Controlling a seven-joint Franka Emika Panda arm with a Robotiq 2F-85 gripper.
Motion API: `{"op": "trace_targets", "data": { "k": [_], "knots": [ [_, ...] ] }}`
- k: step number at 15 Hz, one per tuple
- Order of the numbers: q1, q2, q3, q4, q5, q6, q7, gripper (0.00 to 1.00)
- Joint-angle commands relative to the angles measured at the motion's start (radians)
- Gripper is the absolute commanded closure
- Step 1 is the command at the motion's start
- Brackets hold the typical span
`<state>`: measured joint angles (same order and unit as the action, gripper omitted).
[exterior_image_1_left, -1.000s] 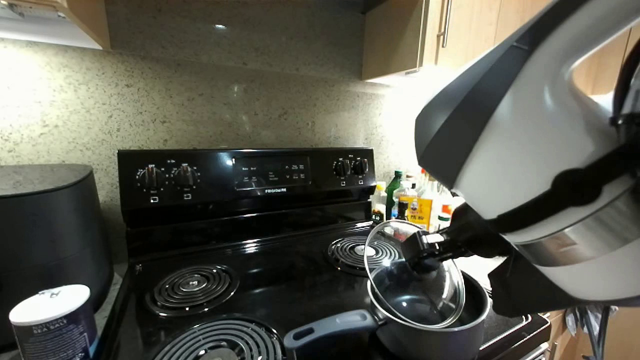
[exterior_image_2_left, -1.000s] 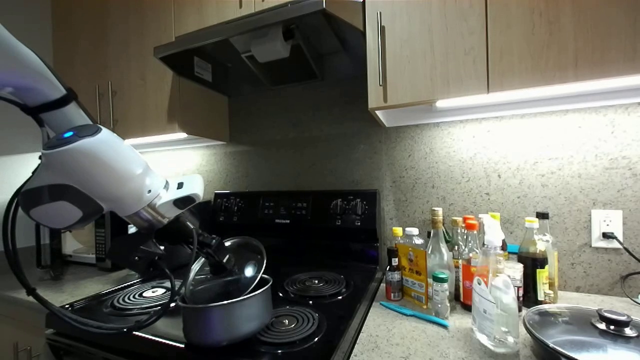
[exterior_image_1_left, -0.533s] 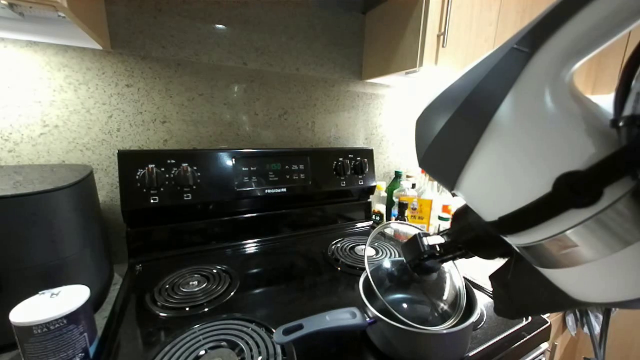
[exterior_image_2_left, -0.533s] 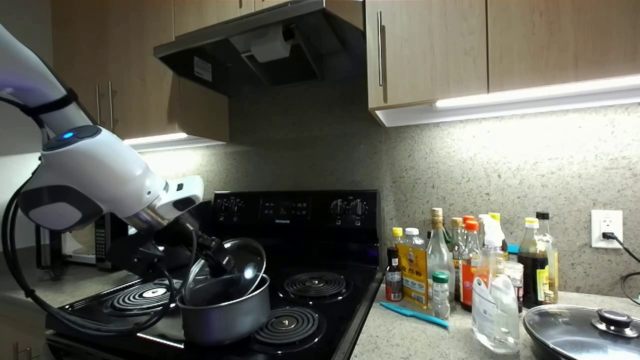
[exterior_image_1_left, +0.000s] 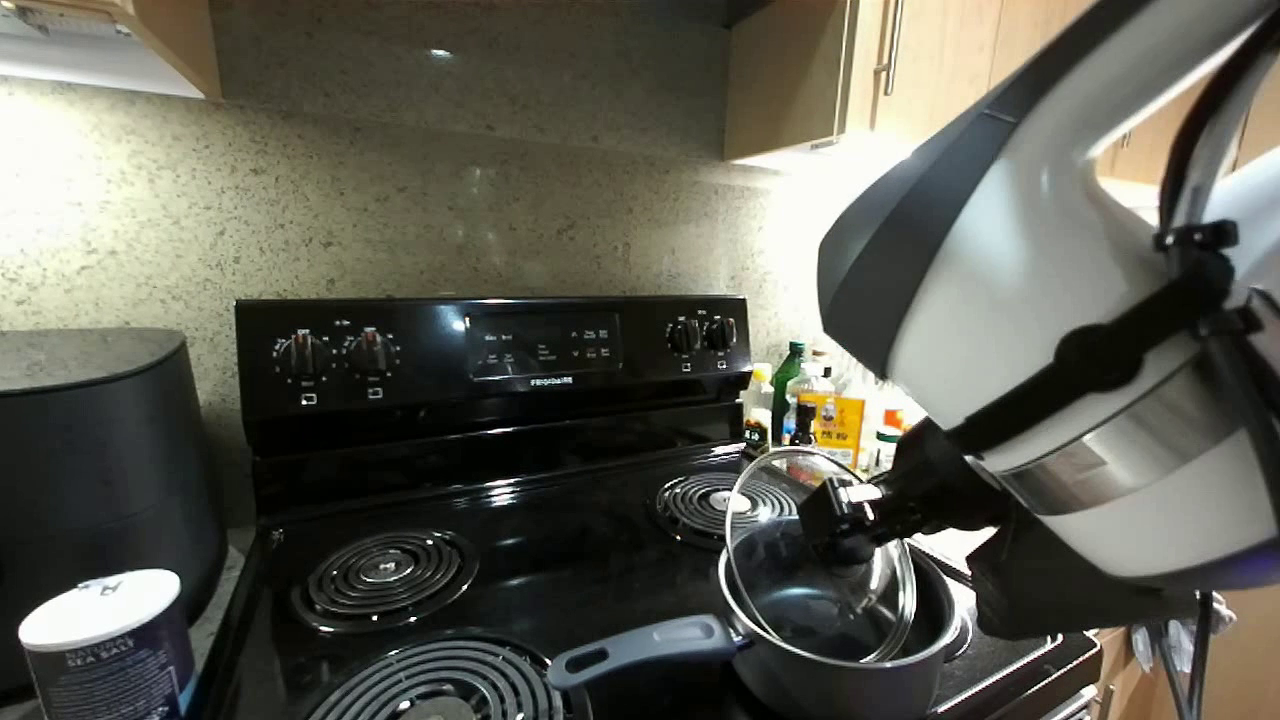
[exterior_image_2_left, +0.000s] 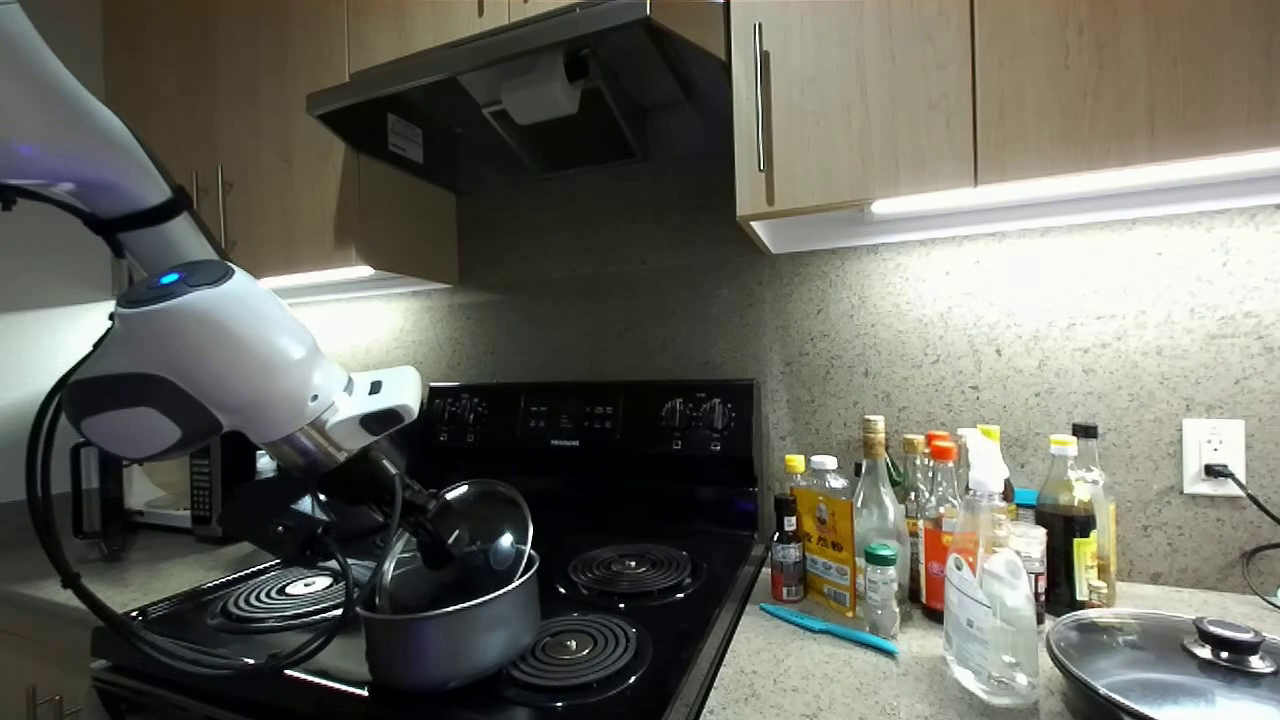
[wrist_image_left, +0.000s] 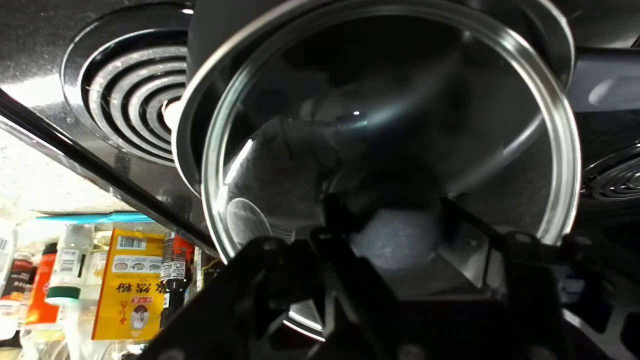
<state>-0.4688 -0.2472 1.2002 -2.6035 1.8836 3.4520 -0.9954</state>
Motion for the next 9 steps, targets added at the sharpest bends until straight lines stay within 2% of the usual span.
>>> {"op": "trace_targets", "data": {
  "k": [1, 6, 9],
  "knots": [
    [0.042, 0.120, -0.063, 0.034, 0.038, 0.003, -0.085, 0.77],
    [0.110, 0.091, -0.133, 0.059, 0.068, -0.022, -0.101, 0.77],
    [0.156, 0.102, -0.163, 0.061, 0.084, 0.012, -0.112, 0.77]
  ]
}}
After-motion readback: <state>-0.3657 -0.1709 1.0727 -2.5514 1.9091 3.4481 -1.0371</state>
